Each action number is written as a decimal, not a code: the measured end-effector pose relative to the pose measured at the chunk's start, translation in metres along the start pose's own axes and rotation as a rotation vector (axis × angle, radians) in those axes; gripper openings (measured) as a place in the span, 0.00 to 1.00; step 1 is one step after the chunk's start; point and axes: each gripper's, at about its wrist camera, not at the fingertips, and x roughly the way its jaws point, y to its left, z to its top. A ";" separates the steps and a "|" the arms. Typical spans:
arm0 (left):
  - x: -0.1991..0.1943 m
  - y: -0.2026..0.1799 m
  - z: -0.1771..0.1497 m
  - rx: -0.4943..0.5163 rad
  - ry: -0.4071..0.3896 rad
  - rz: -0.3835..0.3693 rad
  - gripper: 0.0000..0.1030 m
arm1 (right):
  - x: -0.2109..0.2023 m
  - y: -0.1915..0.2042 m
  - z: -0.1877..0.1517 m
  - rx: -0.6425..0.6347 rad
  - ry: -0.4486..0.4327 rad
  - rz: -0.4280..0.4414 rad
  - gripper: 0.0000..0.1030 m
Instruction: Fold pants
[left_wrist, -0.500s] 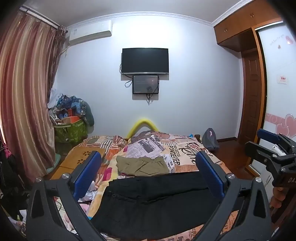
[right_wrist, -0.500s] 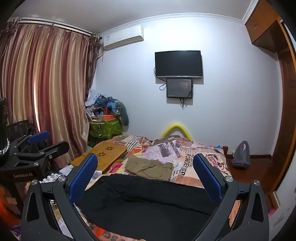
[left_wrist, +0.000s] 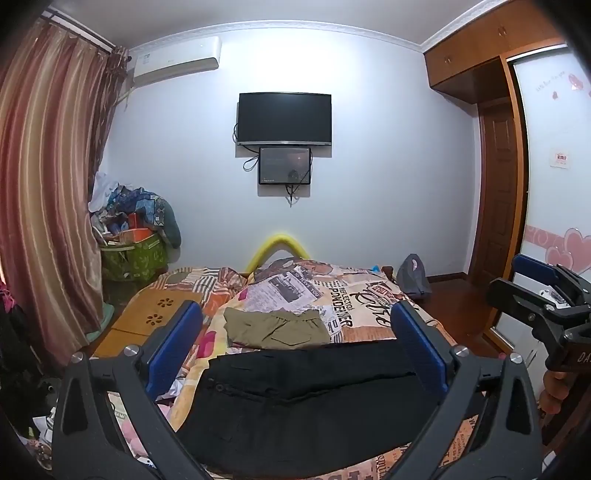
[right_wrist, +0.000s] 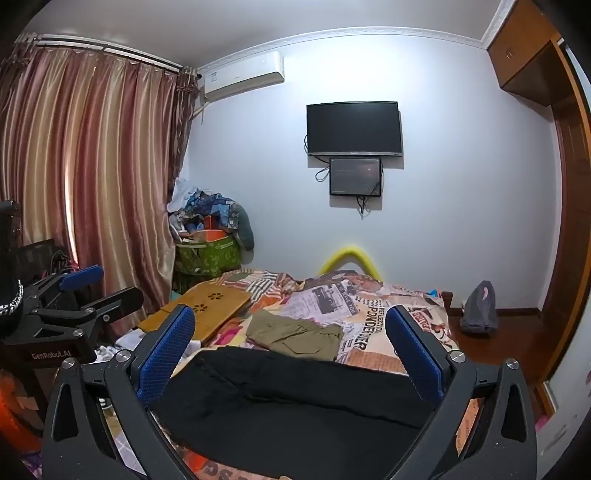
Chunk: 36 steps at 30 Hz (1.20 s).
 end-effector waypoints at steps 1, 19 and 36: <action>0.000 0.000 0.001 0.000 -0.003 0.000 1.00 | 0.000 0.000 0.000 0.001 0.000 0.001 1.00; -0.005 0.001 -0.002 -0.013 -0.010 -0.007 1.00 | 0.000 -0.001 0.000 0.003 0.000 0.001 1.00; -0.004 0.002 -0.002 -0.021 -0.013 -0.006 1.00 | 0.001 -0.001 -0.001 0.006 0.001 0.004 1.00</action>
